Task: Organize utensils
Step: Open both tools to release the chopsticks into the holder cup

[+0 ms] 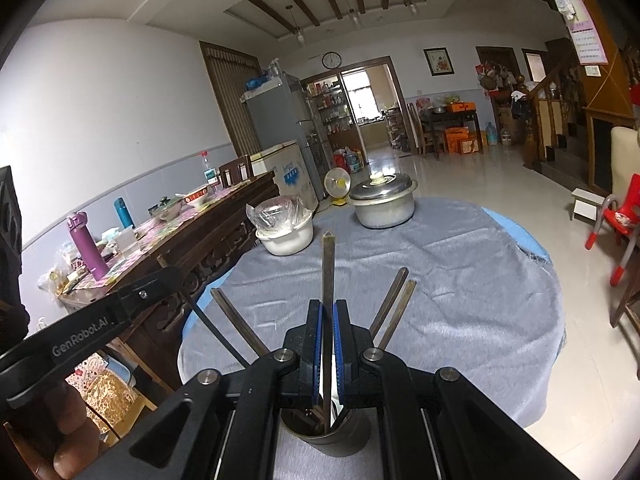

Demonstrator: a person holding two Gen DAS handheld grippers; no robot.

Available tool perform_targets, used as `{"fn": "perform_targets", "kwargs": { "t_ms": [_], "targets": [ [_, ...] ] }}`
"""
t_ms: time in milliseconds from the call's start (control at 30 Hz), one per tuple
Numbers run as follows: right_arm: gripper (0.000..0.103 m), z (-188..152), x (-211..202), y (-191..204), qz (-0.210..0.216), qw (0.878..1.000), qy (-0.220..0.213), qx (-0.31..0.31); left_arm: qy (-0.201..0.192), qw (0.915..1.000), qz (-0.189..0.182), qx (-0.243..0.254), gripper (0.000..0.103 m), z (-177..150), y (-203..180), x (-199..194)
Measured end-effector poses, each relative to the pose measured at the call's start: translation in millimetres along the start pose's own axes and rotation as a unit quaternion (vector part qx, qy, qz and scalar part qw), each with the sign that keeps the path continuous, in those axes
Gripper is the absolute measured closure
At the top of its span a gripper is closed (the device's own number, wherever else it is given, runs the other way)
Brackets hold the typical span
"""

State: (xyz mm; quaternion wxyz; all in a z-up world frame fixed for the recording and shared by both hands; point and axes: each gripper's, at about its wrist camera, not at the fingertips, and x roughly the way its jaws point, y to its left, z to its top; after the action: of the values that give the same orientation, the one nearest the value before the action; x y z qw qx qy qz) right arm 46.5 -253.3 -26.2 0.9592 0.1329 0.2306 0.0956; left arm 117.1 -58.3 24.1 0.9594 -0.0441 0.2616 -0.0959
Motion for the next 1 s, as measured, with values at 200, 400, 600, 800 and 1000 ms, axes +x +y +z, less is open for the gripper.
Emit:
{"fn": "perform_targets", "kwargs": {
  "t_ms": [200, 400, 600, 800, 1000],
  "targets": [
    [0.097, -2.9, 5.9, -0.6, 0.0, 1.0, 0.007, 0.003, 0.002, 1.0, 0.001, 0.004, 0.098, -1.6, 0.5, 2.6],
    [0.097, -5.6, 13.6, -2.5, 0.002, 1.0, 0.016, 0.008, 0.004, 1.0, 0.003, 0.003, 0.098, -4.2, 1.9, 5.5],
    [0.097, -9.0, 18.8, -5.5, 0.003, 1.0, 0.021, 0.014, 0.023, 0.9997, -0.003, -0.003, 0.097, -8.4, 3.1, 16.0],
    [0.097, -10.5, 23.5, -7.2, 0.002, 0.999, 0.026, 0.019, 0.028, 0.9996, -0.002, -0.003, 0.097, -10.6, 3.1, 20.0],
    [0.096, -10.8, 24.2, -11.3, 0.009, 0.999, 0.028, 0.03, 0.036, 0.9993, 0.004, 0.001, 0.097, -12.8, 4.5, 24.7]
  ]
}}
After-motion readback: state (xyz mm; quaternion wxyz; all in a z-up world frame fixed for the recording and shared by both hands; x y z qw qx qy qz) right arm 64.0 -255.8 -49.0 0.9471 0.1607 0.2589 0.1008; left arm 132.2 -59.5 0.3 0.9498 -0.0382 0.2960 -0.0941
